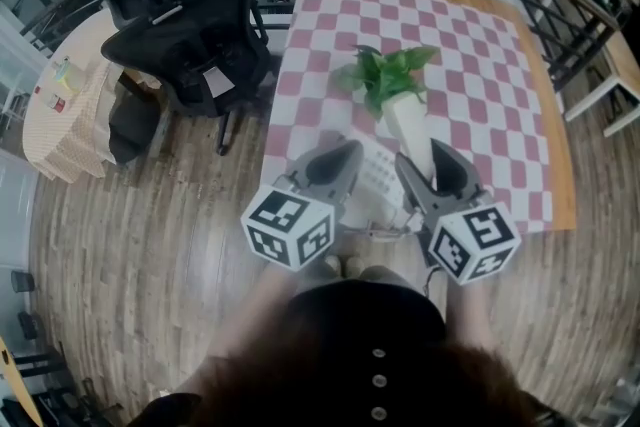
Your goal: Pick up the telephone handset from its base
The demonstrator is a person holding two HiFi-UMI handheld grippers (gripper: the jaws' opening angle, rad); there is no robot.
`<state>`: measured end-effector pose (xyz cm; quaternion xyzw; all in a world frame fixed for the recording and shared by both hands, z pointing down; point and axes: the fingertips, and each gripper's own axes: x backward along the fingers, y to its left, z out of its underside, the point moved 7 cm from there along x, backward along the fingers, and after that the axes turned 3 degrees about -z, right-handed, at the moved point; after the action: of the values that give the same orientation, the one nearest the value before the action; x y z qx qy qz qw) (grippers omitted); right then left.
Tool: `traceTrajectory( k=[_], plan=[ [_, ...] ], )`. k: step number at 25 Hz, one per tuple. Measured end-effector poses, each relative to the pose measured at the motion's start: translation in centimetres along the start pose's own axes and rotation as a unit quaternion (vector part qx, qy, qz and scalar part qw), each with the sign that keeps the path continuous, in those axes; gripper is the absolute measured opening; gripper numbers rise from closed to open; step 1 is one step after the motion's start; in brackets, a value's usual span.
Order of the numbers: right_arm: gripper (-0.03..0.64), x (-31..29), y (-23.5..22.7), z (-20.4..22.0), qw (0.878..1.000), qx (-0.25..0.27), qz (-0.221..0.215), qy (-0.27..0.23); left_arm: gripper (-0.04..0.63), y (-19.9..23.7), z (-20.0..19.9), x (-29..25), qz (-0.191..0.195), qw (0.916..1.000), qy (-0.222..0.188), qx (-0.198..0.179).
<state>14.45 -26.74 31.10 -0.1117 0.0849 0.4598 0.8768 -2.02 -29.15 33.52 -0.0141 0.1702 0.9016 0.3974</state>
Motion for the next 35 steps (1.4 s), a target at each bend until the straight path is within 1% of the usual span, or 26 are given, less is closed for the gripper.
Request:
traceTrajectory(
  k=[11,15,35],
  plan=[
    [0.221,0.1,0.1,-0.3,1.000,0.003,-0.006,-0.007,0.006,-0.2,0.1,0.1,0.000,1.0000,0.000,0.001],
    [0.221,0.3,0.3,-0.2,1.000,0.006,-0.012,-0.012,0.006,-0.2,0.3,0.1,-0.006,0.9999,0.009,-0.001],
    [0.221,0.7,0.1,0.3,1.000,0.018,-0.019,-0.005,0.006,-0.9,1.1,0.2,-0.009,0.9998,0.018,0.005]
  ],
)
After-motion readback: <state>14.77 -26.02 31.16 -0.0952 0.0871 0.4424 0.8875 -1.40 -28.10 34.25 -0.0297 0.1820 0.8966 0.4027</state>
